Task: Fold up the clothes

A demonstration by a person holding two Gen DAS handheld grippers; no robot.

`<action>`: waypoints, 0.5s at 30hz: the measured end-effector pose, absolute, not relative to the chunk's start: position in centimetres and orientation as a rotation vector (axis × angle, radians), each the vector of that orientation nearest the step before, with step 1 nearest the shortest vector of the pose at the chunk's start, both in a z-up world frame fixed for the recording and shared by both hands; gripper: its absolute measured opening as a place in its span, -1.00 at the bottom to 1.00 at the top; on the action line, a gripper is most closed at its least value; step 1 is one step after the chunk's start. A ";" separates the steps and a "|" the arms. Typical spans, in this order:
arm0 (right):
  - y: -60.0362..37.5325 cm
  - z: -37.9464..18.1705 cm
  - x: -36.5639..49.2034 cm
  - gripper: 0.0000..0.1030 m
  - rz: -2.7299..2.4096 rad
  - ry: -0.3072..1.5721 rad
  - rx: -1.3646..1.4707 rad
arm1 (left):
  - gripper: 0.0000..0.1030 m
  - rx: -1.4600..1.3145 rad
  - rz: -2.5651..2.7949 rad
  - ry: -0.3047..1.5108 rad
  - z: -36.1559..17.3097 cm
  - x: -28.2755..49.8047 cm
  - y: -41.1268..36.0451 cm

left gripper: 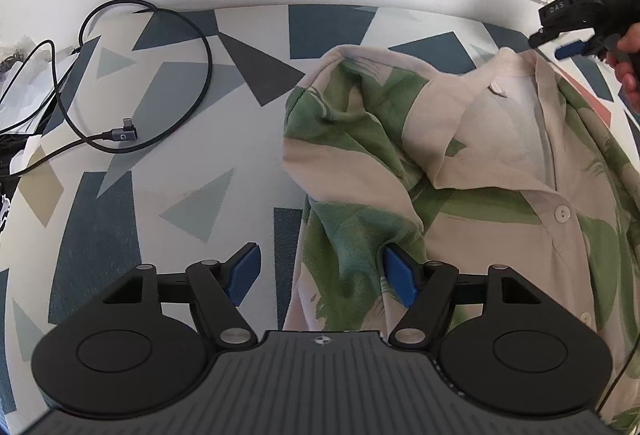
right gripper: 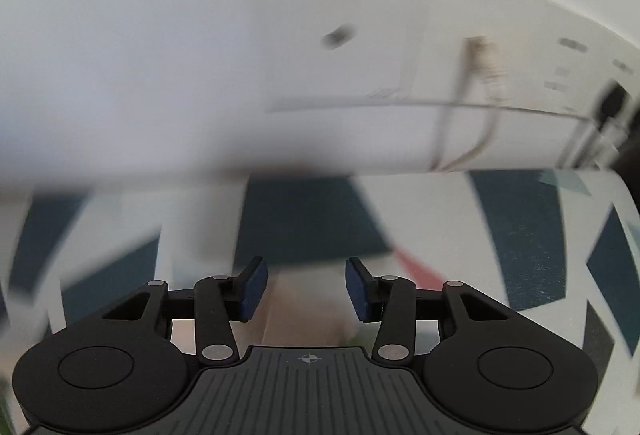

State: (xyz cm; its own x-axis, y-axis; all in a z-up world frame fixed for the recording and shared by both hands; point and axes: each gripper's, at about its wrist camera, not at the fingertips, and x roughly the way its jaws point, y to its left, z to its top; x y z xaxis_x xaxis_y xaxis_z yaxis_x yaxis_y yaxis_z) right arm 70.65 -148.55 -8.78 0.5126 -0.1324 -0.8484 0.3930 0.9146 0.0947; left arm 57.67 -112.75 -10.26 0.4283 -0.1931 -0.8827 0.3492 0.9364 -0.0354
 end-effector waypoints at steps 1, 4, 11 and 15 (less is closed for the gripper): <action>-148.9 -8.5 70.5 -0.14 -0.313 0.997 0.312 | 0.36 0.154 -0.342 1.078 -10.1 57.6 -112.5; -148.6 -7.2 69.2 -0.11 -0.231 0.992 0.310 | 0.40 0.115 -0.348 1.093 -9.5 57.3 -111.8; -140.6 -6.4 65.9 -0.10 0.236 1.036 0.336 | 0.43 0.045 -0.370 1.145 -9.3 56.4 -111.8; -136.3 -7.3 65.7 -0.05 0.397 1.070 0.428 | 0.47 0.076 -0.392 1.169 -9.9 55.6 -113.0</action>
